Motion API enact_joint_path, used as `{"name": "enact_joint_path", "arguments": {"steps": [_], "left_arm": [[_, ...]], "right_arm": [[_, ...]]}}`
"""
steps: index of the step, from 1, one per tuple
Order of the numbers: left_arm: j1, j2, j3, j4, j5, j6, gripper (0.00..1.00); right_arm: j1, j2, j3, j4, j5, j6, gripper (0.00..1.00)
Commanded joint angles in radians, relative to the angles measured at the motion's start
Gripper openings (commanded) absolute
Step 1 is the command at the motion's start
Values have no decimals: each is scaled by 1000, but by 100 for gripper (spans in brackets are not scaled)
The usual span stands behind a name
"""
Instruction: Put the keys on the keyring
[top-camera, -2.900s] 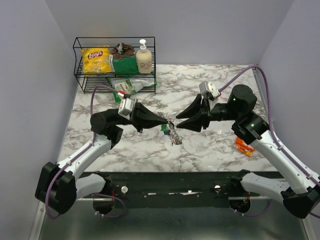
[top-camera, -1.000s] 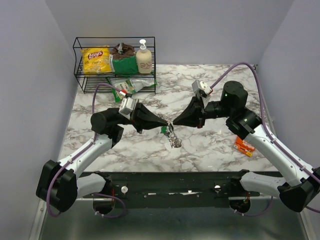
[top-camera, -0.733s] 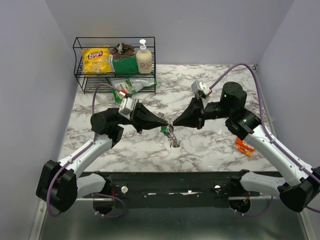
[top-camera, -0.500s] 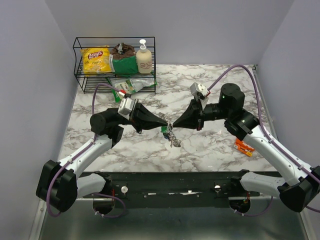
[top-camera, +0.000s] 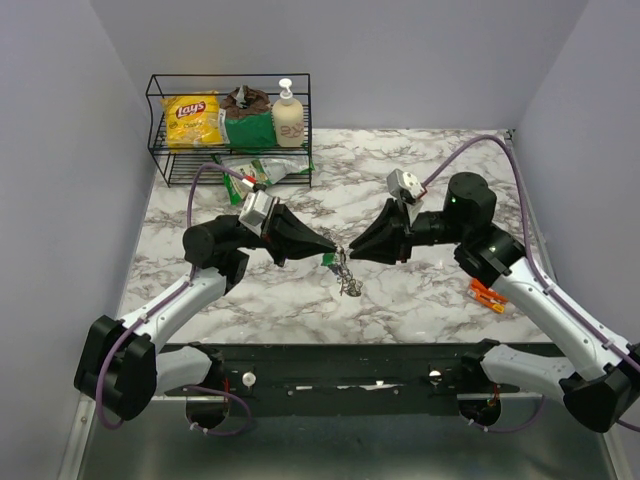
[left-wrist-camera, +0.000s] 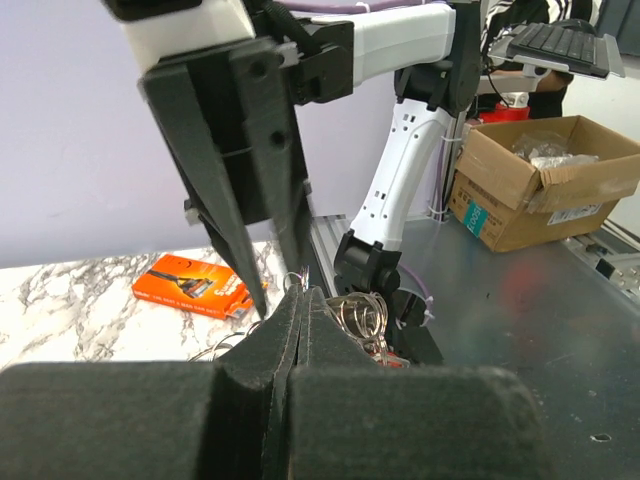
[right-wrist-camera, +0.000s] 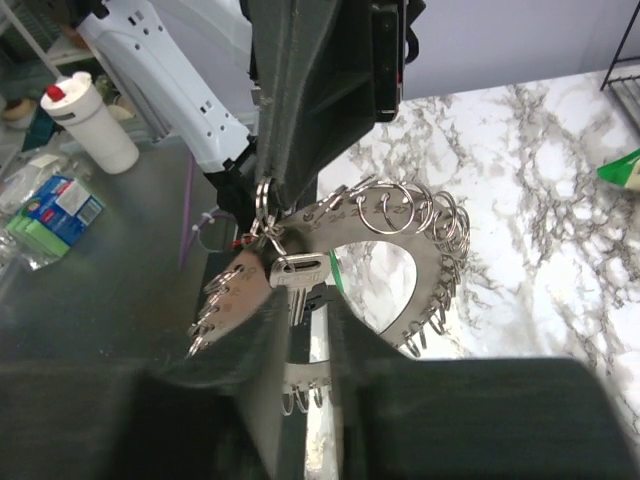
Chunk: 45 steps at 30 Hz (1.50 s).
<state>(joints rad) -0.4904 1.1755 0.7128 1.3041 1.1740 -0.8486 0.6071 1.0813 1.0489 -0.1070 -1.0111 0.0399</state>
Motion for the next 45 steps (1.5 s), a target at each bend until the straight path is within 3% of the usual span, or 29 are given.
{"name": "enact_joint_path", "arguments": {"steps": [1,3,6,15,29,45], "left_arm": [[0,-8,42,130,-27,-7,0],[0,-7,43,129,-24,-7,0],[1,-7,43,127,-24,-9,0],[0,-7,40,130,-19,-20,0],[0,-4,40,138,-23,-20,0],[0,-31,36,63,-36,39,0]], "right_arm": [[-3,-50,8,-11,40,-31,38],[-3,-52,14,-28,39,-31,48],[-3,-55,22,-37,40,-31,55],[-3,-15,83,-36,-7,-31,59],[2,40,123,58,-90,54,52],[54,61,138,49,-32,75,43]]}}
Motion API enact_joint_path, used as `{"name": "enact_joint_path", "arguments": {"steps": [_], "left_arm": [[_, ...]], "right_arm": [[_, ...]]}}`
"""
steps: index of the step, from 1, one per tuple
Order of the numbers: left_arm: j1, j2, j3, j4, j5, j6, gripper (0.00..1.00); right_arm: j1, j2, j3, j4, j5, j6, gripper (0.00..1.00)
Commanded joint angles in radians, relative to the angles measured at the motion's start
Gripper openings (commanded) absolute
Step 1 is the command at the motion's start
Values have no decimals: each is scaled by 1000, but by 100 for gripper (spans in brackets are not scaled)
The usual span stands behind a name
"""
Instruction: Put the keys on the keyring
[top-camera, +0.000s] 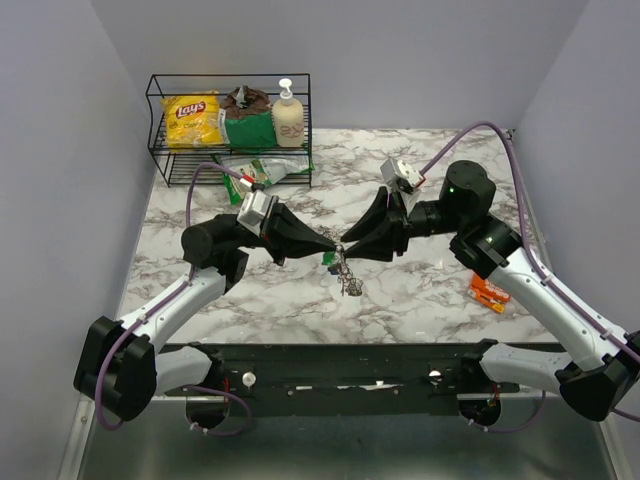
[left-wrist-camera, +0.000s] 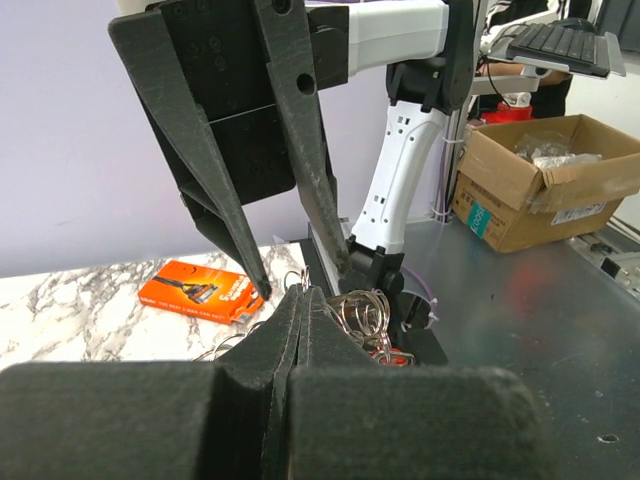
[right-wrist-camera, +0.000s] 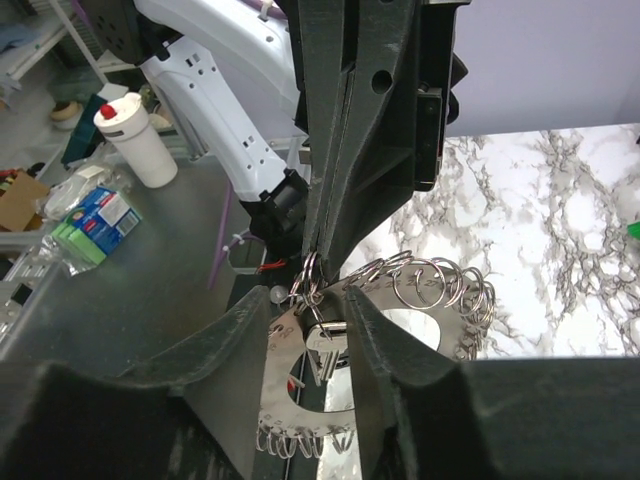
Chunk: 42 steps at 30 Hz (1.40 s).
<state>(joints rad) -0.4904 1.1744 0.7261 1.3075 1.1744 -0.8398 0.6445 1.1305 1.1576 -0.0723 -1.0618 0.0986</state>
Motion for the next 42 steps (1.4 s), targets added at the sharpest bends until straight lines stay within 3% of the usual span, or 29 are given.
{"name": "enact_joint_path", "arguments": {"steps": [1,6,19,26,29,30,33,36,37,39,40,42], "left_arm": [[0,-30,19,52,-38,33,0],[0,-39,18,47,-39,38,0],[-4,-39,22,36,-39,34,0],[-4,-44,45,-20,4,39,0],[-4,-50,70,-106,45,76,9],[-4,-55,82,-138,54,91,17],[-4,-84,114,-327,85,223,30],[-4,-139,183,-705,77,526,45],[-4,-151,211,-960,65,621,47],[-4,-167,309,-1204,33,889,52],[-4,-164,344,-1417,18,959,53],[-5,-133,454,-1610,-30,1138,55]], "right_arm": [[20,14,30,14,19,16,42],[24,20,24,12,31,16,37],[26,17,10,11,74,21,1],[26,11,5,-14,100,4,1],[27,8,7,-24,108,-7,1],[26,8,7,-24,109,-13,1],[26,6,11,-41,118,-26,1],[26,8,20,-60,120,-42,1],[26,8,24,-64,120,-45,1],[26,11,25,-72,120,-54,1],[26,14,27,-76,120,-59,1],[26,23,34,-90,121,-71,1]]}}
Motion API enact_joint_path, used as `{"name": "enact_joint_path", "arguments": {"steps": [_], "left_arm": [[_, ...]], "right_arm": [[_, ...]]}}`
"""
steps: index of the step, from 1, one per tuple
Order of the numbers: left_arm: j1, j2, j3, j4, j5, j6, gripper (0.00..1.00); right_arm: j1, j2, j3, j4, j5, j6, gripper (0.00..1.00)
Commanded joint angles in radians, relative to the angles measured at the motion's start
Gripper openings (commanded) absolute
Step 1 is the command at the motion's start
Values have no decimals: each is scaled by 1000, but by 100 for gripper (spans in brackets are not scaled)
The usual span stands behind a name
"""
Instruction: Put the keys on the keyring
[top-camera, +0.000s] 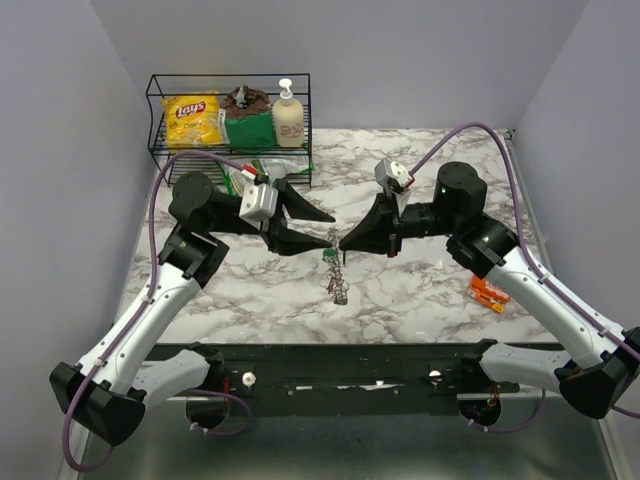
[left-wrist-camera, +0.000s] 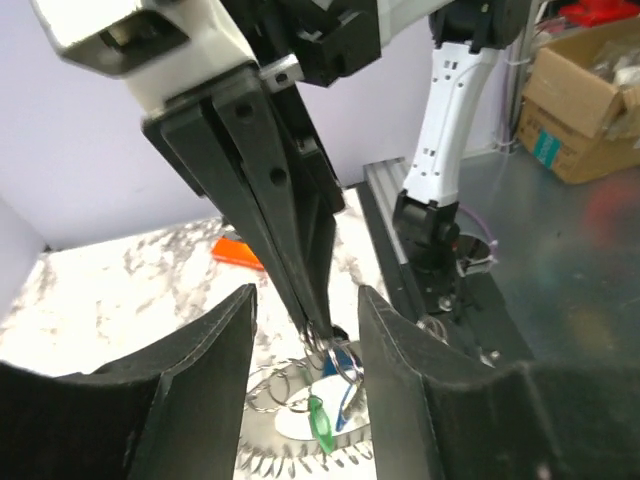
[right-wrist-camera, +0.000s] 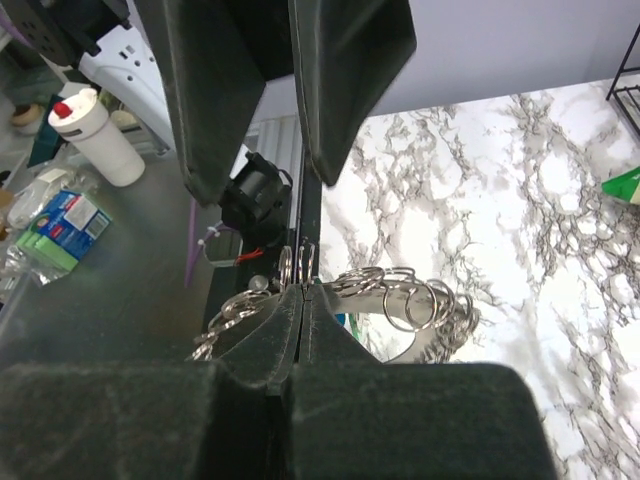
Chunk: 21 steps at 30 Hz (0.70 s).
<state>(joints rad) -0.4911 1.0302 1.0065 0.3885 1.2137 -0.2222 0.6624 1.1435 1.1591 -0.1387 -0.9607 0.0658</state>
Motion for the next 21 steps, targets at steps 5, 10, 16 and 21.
{"name": "enact_joint_path", "arguments": {"steps": [5,10,16,21], "left_arm": [[-42,116,365,-1114,-227,710,55],[-127,209,552,-1344,-432,782,57],[-164,272,623,-1418,-460,802,52],[-201,309,652,-1452,-505,811,50]], "right_arm": [[8,35,59,-90,28,-87,1],[8,39,71,-127,53,-118,1],[6,55,77,-153,59,-139,1],[8,62,76,-170,62,-153,1]]}}
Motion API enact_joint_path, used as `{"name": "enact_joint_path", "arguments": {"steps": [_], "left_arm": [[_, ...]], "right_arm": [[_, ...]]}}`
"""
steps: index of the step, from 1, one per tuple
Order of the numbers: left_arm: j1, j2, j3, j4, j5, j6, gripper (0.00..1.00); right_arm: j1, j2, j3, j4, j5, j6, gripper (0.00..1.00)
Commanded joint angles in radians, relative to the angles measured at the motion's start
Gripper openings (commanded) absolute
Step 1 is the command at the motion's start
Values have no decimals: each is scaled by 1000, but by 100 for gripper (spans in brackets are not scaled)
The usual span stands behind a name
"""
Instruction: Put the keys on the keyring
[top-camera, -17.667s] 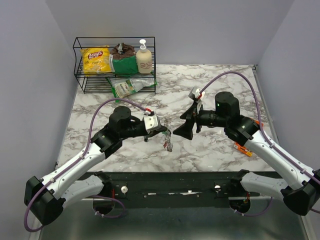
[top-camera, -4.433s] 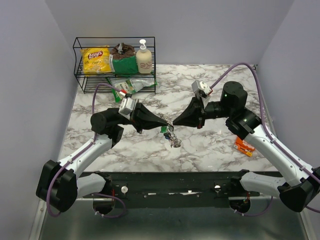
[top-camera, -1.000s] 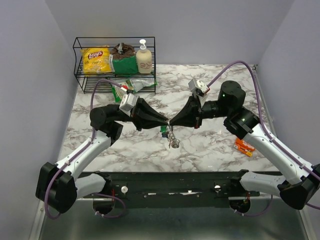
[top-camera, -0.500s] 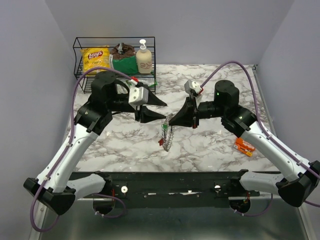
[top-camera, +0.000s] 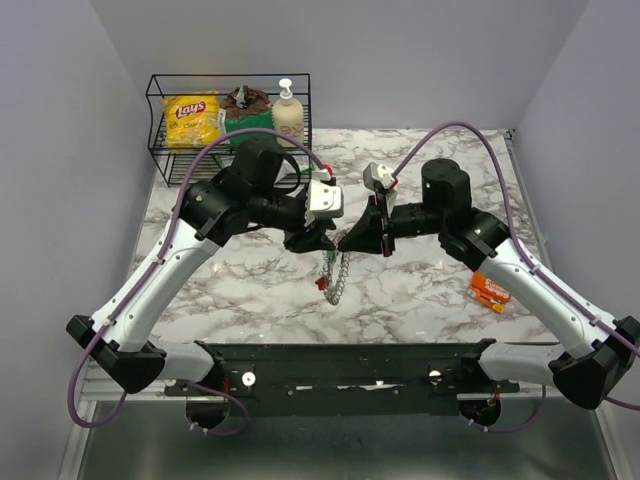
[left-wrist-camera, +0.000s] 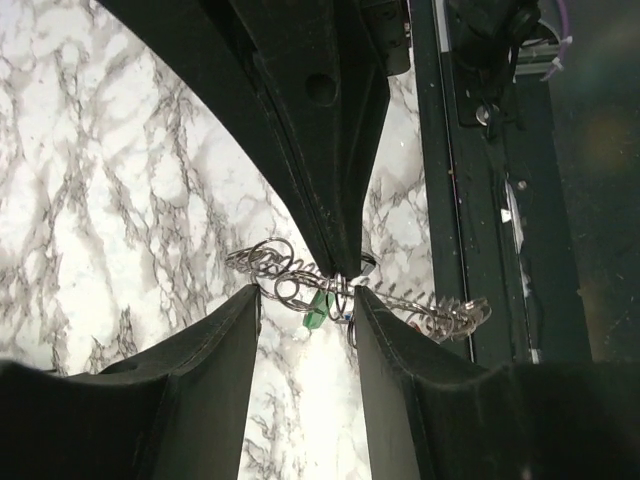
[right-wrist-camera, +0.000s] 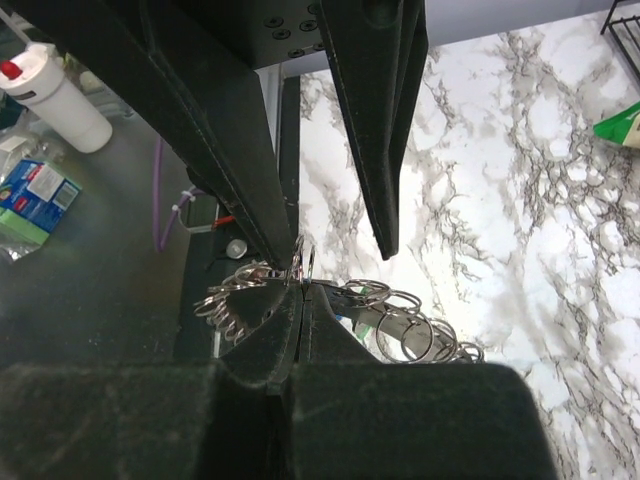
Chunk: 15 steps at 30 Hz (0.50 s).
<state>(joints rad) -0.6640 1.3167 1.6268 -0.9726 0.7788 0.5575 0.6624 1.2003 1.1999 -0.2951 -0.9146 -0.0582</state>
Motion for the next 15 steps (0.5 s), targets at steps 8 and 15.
{"name": "enact_joint_path", "arguments": {"steps": [8,15], "left_arm": [[-52,58,47,-103,-70,35,45],[-59,65,58,-107,-81,38,33]], "right_arm": [[8,8,35,-21,19,-40,1],[8,10,35,-21,20,-42,1]]}}
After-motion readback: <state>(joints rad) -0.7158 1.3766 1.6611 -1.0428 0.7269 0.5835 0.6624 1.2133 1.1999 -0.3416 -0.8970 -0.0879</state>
